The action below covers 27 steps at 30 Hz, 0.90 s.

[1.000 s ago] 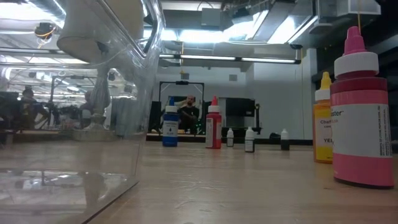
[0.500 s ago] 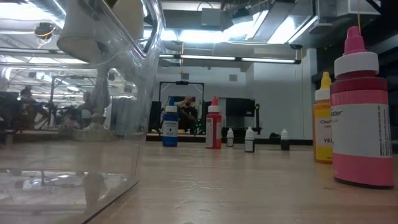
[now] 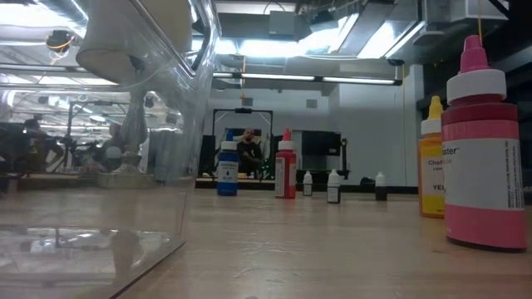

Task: Pick & Place food coloring
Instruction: Put the small light green food coloring bottle into the bin

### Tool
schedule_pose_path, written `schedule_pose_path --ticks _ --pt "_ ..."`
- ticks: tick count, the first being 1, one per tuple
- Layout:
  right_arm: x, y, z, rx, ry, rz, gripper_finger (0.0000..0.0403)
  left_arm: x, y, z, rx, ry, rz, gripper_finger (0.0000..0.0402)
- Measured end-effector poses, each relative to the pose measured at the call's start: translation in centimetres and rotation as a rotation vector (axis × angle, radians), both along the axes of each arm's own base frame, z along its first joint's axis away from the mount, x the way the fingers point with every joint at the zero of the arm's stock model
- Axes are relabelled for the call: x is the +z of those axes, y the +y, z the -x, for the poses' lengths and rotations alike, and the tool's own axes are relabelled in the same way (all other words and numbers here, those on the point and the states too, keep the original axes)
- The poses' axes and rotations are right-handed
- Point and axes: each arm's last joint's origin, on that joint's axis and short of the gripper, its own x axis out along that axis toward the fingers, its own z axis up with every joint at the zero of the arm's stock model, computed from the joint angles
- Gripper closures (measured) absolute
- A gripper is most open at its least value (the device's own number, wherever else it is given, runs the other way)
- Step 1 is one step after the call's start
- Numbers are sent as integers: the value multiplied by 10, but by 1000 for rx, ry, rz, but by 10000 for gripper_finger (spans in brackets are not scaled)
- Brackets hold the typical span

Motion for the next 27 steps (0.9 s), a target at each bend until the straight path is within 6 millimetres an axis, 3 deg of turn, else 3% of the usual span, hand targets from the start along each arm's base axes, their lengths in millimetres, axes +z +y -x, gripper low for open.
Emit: schedule_pose_path --ticks 8,17,22,27 --pt "0 -3 -1 33 -16 31 328 -30 -25 -27 4 102 -38 314" --pt "3 -7 0 42 -30 87 325 -53 -56 -31 22 156 22 305" --pt "6 -12 0 29 -43 106 324 -70 -79 -29 18 180 29 269" --pt "23 -21 1 21 -106 133 323 -88 -93 -36 43 192 22 212"
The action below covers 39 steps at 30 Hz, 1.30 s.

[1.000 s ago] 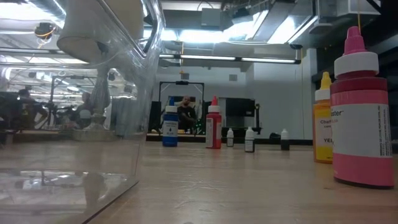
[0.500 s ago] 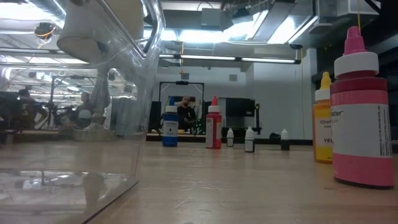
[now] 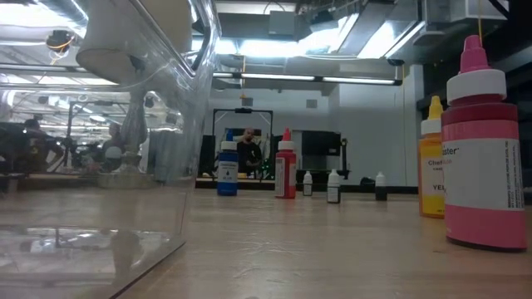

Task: Pick & Place food coloring
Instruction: Put the small light green food coloring bottle into the bin

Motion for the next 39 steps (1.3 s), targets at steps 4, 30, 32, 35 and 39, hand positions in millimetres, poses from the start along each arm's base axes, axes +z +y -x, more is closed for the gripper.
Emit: schedule_pose_path --ticks 4,30,32,35,39 --pt "3 -1 0 -1 -9 1 323 -15 -6 -12 16 8 -10 173" --pt "4 0 0 8 -19 -2 322 -56 -13 -32 116 -71 -36 165" --pt "4 0 0 8 -20 -2 322 -60 -13 -32 125 -86 -40 170" --pt "4 -1 0 8 -19 -2 322 -60 -12 -33 138 -103 -44 179" --pt "4 -1 0 6 -16 0 322 -60 -10 -35 143 -101 -41 198"
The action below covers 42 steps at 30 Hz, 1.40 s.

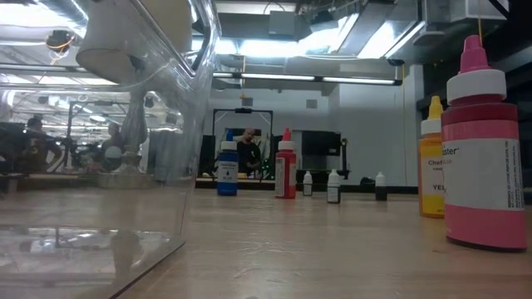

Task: Pick & Place food coloring
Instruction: Put the small light green food coloring bottle into the bin

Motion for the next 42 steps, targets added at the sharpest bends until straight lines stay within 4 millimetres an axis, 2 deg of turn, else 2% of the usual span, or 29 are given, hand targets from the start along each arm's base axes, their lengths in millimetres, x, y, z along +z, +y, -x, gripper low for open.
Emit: schedule_pose_path --ticks 4,12,15,32,42 --pt "0 0 0 0 0 0 322 0 0 0 0 2 0 230" --pt "0 0 0 -5 -5 3 322 0 0 0 0 2 -2 330" --pt "0 0 0 -6 -4 0 322 0 0 -1 -4 -1 -2 354" --pt "0 1 0 0 1 -8 322 0 -2 -3 -20 -19 16 362" --pt "5 0 1 3 -18 -9 322 13 -4 -2 -29 -17 35 362"
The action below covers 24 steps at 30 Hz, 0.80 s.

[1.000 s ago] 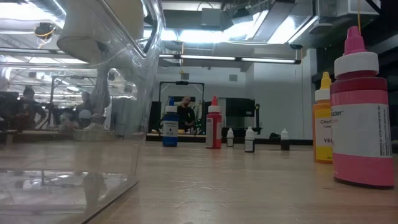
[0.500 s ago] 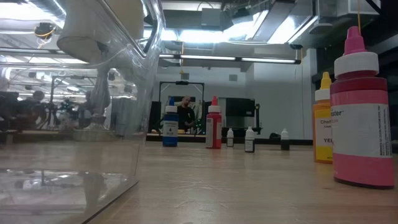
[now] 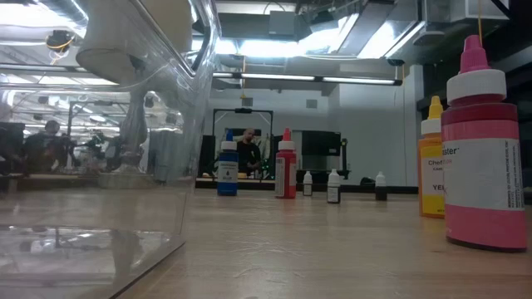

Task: Pick & Place food coloring
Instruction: Put the small light green food coloring bottle into the bin

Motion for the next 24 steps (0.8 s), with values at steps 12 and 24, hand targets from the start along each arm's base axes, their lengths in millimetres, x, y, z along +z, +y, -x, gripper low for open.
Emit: schedule_pose_path --ticks 12,24 --pt "14 -1 5 57 -41 -6 224 12 5 0 32 -106 -19 361" --pt "44 -31 20 -135 -32 -30 159 25 10 6 33 -175 -60 360"
